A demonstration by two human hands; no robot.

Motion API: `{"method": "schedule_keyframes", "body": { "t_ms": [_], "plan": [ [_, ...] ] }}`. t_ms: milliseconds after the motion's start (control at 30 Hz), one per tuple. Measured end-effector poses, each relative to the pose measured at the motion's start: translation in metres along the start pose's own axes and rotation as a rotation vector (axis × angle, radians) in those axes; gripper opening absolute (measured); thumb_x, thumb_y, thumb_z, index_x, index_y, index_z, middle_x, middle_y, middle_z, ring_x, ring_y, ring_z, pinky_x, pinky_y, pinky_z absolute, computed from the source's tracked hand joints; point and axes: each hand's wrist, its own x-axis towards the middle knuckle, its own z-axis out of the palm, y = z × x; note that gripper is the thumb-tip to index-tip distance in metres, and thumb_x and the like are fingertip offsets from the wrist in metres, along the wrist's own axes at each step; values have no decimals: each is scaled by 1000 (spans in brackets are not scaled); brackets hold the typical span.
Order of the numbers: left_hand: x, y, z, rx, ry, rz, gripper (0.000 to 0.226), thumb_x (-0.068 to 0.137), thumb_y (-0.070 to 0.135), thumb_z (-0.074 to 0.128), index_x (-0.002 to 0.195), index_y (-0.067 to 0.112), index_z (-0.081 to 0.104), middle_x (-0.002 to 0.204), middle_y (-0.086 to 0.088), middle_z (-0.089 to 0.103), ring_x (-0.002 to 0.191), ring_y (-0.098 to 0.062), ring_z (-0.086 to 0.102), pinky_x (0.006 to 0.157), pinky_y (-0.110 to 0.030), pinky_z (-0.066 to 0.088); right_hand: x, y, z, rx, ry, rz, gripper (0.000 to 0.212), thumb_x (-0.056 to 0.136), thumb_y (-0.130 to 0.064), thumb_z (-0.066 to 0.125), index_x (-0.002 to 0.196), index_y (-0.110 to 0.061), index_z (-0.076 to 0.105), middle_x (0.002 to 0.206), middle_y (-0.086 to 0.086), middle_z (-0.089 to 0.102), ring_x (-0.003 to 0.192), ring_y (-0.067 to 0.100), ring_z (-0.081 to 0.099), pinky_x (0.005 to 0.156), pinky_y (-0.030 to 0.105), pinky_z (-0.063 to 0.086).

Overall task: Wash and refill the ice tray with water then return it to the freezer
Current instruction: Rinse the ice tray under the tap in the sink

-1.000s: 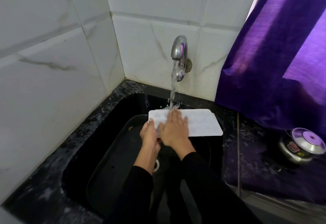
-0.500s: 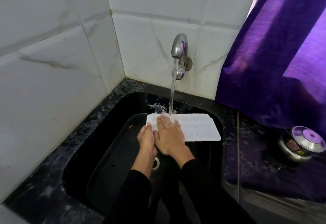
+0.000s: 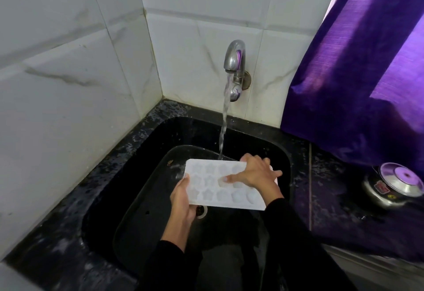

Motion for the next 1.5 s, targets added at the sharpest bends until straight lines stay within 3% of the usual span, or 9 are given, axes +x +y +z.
{"method": "schedule_keyframes", "body": {
  "t_ms": [133, 233, 367, 567, 733, 900, 1033, 1333, 1500],
  "plan": [
    [-1, -4, -4, 11, 132, -47, 41, 89, 40, 60, 109, 4, 60, 97, -14, 66, 90, -34, 64, 85, -52, 53, -10, -3, 9, 46, 113, -9, 55, 55, -59, 83, 96, -32, 59, 104, -11, 56, 113, 16, 44, 89, 43, 28],
    [4, -2, -7, -87, 37, -267, 59, 91, 56, 47, 119, 4, 49, 111, -24, 54, 110, -44, 53, 97, -61, 42, -16, -3, 21, -123, 295, -115, 32, 63, -41, 83, 74, -31, 55, 95, -13, 52, 103, 12, 47, 87, 38, 24],
    [7, 8, -4, -317, -36, -422, 48, 101, 34, 40, 126, -7, 39, 132, -32, 46, 127, -47, 43, 103, -60, 35, -17, 7, 48, -121, 484, -283, 28, 56, -15, 80, 60, -29, 55, 85, -12, 54, 91, 14, 54, 88, 35, 18],
    [16, 6, 15, -186, 85, -237, 39, 103, 8, 21, 127, -4, 50, 124, -21, 57, 111, -38, 57, 86, -49, 46, -23, -9, 33, -301, 127, -204, 35, 71, -28, 72, 105, -25, 63, 125, -3, 47, 130, 20, 34, 112, 57, 2],
    [21, 12, 32, -190, 69, -139, 37, 102, 9, 25, 120, -2, 55, 122, -20, 61, 85, -32, 63, 68, -44, 51, -22, -39, 26, -194, 236, -297, 47, 93, -33, 46, 135, -11, 48, 143, 3, 46, 140, 18, 31, 121, 39, 4],
    [21, 17, 36, -92, 46, -29, 29, 101, 10, 35, 116, 8, 60, 107, -16, 68, 91, -30, 67, 64, -42, 55, -17, -51, 32, -97, 398, -326, 47, 100, -29, 33, 141, -9, 42, 148, 9, 43, 143, 22, 28, 121, 38, 7],
    [17, 11, 42, -8, -73, -22, 34, 97, 15, 45, 126, 7, 60, 116, -18, 67, 102, -30, 68, 88, -43, 55, -13, -61, 45, -94, 101, -609, 48, 105, -32, 26, 151, -20, 30, 162, -1, 16, 150, 15, 5, 121, 33, 1],
    [27, 33, 14, 36, 11, 68, 27, 99, 13, 45, 121, 11, 61, 110, -13, 71, 94, -30, 69, 75, -46, 58, 11, 15, 24, -220, -73, -47, 71, 97, -61, 7, 155, -22, -4, 162, 5, -13, 149, 20, -10, 119, 45, -12],
    [20, 24, 32, 18, -14, 12, 30, 100, 11, 39, 123, 7, 58, 110, -17, 69, 90, -30, 69, 65, -41, 58, -2, -30, 33, -222, -6, -159, 75, 99, -56, 9, 153, -4, 0, 162, 14, -8, 149, 26, -8, 120, 43, -7]
  ]
}}
